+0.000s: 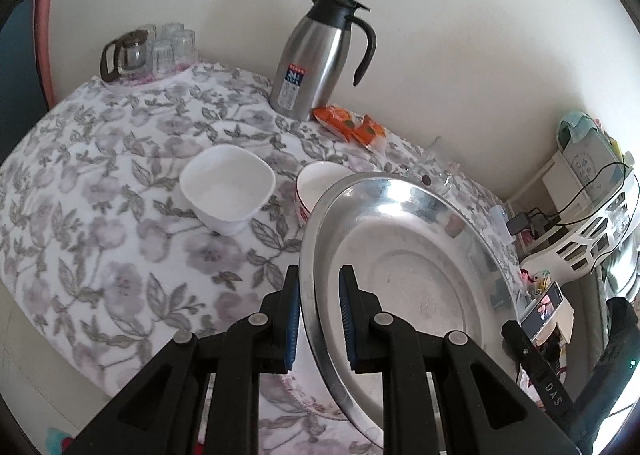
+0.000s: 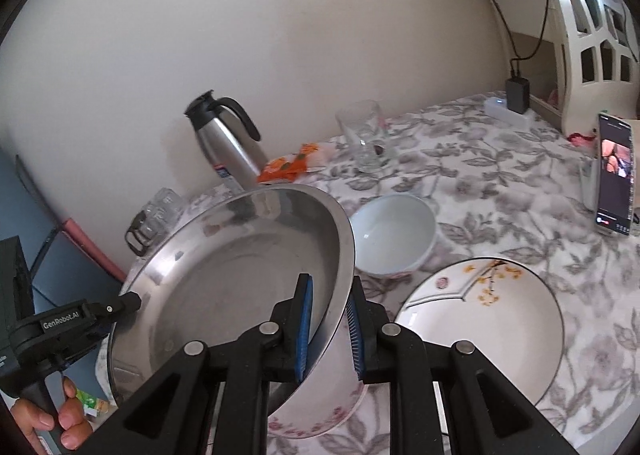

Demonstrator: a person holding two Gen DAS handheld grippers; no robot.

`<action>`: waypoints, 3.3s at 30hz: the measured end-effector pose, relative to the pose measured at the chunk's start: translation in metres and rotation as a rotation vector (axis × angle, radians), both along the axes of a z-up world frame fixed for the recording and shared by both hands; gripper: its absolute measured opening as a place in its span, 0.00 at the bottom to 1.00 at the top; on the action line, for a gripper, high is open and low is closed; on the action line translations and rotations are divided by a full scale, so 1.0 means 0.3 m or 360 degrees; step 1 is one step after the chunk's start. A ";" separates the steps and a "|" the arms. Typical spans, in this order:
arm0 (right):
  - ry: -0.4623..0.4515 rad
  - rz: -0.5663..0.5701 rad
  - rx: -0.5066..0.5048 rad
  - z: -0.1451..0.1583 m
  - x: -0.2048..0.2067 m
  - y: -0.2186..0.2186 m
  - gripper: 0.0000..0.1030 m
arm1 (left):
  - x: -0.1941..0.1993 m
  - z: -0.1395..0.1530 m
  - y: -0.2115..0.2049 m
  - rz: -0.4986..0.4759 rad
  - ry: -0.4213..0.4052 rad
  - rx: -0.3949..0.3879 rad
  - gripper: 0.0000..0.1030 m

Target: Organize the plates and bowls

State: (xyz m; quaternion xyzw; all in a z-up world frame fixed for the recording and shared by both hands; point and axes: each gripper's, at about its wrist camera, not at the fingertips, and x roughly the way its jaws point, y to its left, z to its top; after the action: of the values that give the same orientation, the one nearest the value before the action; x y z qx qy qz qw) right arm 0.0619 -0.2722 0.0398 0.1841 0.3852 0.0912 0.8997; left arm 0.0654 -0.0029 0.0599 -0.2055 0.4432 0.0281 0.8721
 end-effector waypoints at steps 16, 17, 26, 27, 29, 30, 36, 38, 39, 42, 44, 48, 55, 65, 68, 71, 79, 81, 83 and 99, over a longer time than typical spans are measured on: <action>0.0263 0.0120 -0.0128 -0.150 0.043 0.081 0.19 | -0.001 -0.211 0.078 0.0110 0.0225 -0.0118 0.17; 0.0273 0.0127 -0.0146 -0.156 0.044 0.086 0.19 | -0.001 -0.217 0.079 0.0112 0.0235 -0.0117 0.17; 0.0381 0.0111 -0.0202 -0.217 0.061 0.080 0.19 | 0.014 -0.269 0.062 0.0072 0.0342 -0.0098 0.18; 0.0391 0.0114 -0.0224 -0.225 0.063 0.083 0.19 | 0.016 -0.272 0.059 0.0069 0.0344 -0.0096 0.18; 0.0409 0.0122 -0.0248 -0.238 0.066 0.089 0.19 | 0.016 -0.279 0.058 0.0073 0.0359 -0.0094 0.18; 0.0422 0.0127 -0.0252 -0.246 0.068 0.090 0.19 | 0.017 -0.283 0.061 0.0073 0.0369 -0.0092 0.18; 0.0465 0.0122 -0.0271 -0.272 0.076 0.092 0.19 | 0.026 -0.319 0.060 0.0067 0.0443 -0.0101 0.18; 0.0481 0.0119 -0.0274 -0.281 0.078 0.091 0.19 | 0.028 -0.334 0.054 0.0059 0.0481 -0.0095 0.18; 0.0490 0.0115 -0.0275 -0.286 0.078 0.089 0.19 | 0.029 -0.340 0.051 0.0056 0.0497 -0.0095 0.18; 0.0512 0.0103 -0.0284 -0.293 0.078 0.083 0.19 | 0.032 -0.366 0.043 0.0040 0.0566 -0.0102 0.18; 0.0526 0.0099 -0.0290 -0.299 0.078 0.082 0.19 | 0.033 -0.375 0.039 0.0033 0.0591 -0.0100 0.18; 0.0562 0.0097 -0.0314 -0.312 0.078 0.083 0.19 | 0.034 -0.381 0.030 0.0015 0.0612 -0.0084 0.19; 0.0588 0.0105 -0.0339 -0.319 0.077 0.088 0.19 | 0.035 -0.391 0.029 0.0000 0.0630 -0.0106 0.25; 0.0596 0.0105 -0.0346 -0.320 0.076 0.090 0.19 | 0.038 -0.394 0.028 -0.0001 0.0630 -0.0112 0.26; 0.0595 0.0109 -0.0353 -0.320 0.077 0.089 0.19 | 0.038 -0.394 0.026 0.0001 0.0629 -0.0113 0.26; 0.0595 0.0108 -0.0350 -0.321 0.077 0.088 0.19 | 0.037 -0.394 0.029 0.0008 0.0627 -0.0129 0.28; 0.0588 0.0105 -0.0358 -0.320 0.080 0.088 0.39 | 0.030 -0.389 0.040 0.0023 0.0613 -0.0143 0.41; 0.0583 0.0110 -0.0356 -0.318 0.080 0.088 0.39 | 0.025 -0.375 0.046 0.0037 0.0586 -0.0134 0.44; 0.0570 0.0106 -0.0359 -0.311 0.080 0.087 0.40 | 0.024 -0.361 0.050 0.0053 0.0562 -0.0116 0.46; 0.0408 0.0027 -0.0392 -0.233 0.074 0.081 0.79 | 0.014 -0.306 0.078 0.0178 0.0479 0.0112 0.83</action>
State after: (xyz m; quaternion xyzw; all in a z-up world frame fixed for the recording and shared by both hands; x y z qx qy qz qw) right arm 0.0840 -0.2480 -0.0301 0.0793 0.5065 0.0268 0.8582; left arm 0.0696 0.0206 -0.0318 -0.1927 0.5554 0.1226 0.7996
